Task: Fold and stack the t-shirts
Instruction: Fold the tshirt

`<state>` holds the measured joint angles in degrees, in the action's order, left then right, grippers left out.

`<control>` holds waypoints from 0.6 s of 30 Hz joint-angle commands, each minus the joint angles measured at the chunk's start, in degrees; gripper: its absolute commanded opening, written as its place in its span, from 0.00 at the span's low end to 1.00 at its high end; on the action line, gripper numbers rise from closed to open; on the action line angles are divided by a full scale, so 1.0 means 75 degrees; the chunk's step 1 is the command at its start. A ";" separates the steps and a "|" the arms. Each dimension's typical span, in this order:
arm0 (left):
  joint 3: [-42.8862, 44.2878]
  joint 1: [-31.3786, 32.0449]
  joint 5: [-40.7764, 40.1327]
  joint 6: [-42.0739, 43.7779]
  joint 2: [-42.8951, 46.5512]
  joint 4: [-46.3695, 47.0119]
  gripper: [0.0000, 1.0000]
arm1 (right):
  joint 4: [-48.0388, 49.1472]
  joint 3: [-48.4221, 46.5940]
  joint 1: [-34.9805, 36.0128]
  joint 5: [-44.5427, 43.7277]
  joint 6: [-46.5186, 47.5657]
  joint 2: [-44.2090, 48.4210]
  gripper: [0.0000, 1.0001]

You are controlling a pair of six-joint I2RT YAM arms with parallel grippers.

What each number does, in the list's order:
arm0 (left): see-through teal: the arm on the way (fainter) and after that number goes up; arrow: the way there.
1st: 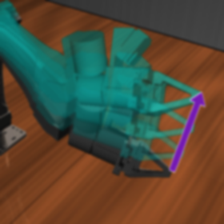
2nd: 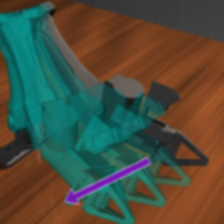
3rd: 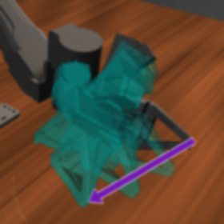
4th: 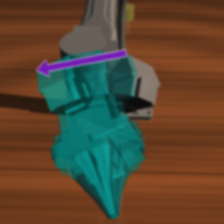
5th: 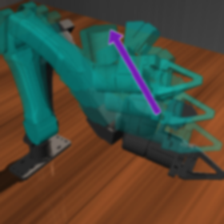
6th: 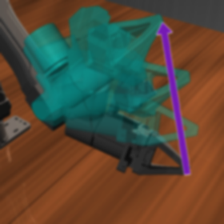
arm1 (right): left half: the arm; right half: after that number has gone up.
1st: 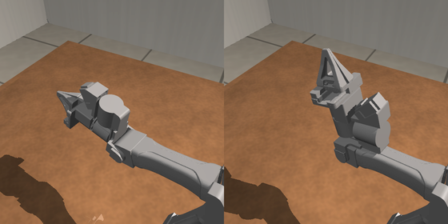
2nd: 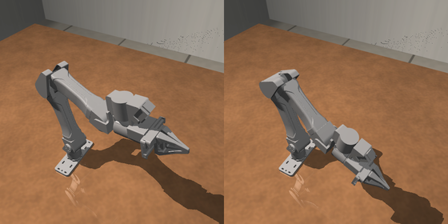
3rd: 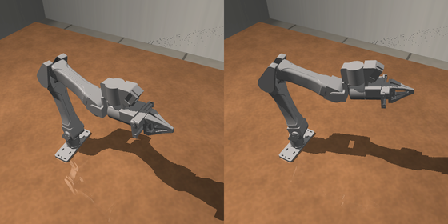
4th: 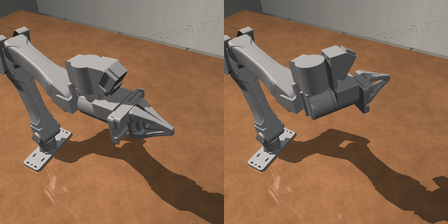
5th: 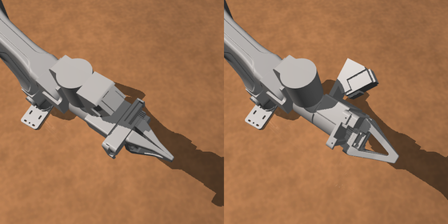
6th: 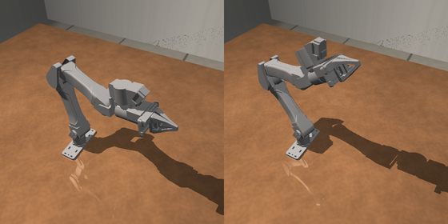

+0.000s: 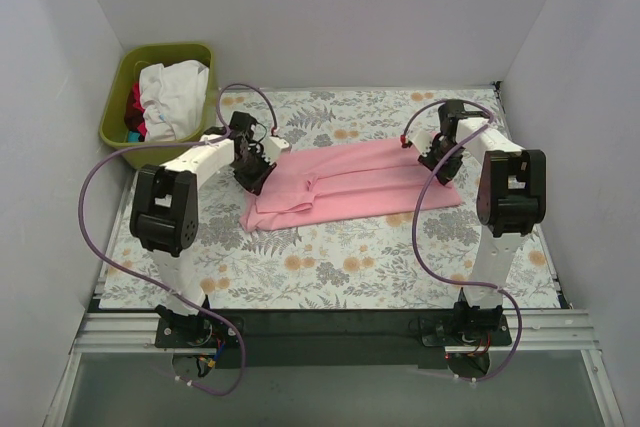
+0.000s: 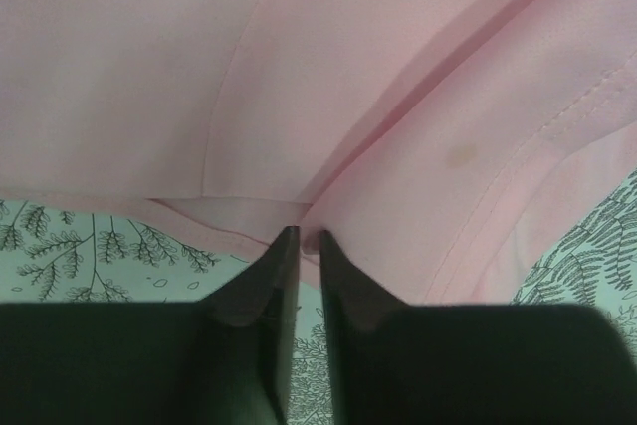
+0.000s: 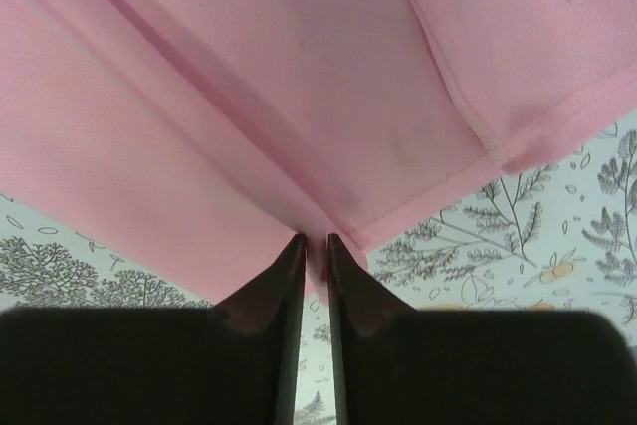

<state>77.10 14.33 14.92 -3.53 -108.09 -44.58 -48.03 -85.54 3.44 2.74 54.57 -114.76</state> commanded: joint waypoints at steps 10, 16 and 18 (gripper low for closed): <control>0.0350 -0.1043 0.1373 -0.1368 0.1450 -0.1286 0.48 | -0.0708 -0.0361 -0.0749 0.0606 -0.1028 0.1191 0.54; -0.1065 -0.1043 0.2100 -0.2048 0.2201 -0.1288 0.48 | -0.1096 0.0225 -0.1209 0.1099 -0.1380 0.1251 0.54; -0.1337 -0.1032 0.2275 -0.2247 0.2236 -0.1147 0.48 | -0.1131 0.0295 -0.1244 0.1169 -0.1603 0.1157 0.54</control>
<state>70.70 6.37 27.51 -16.78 -92.36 -52.97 -53.49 -84.90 -6.22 8.16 45.80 -105.47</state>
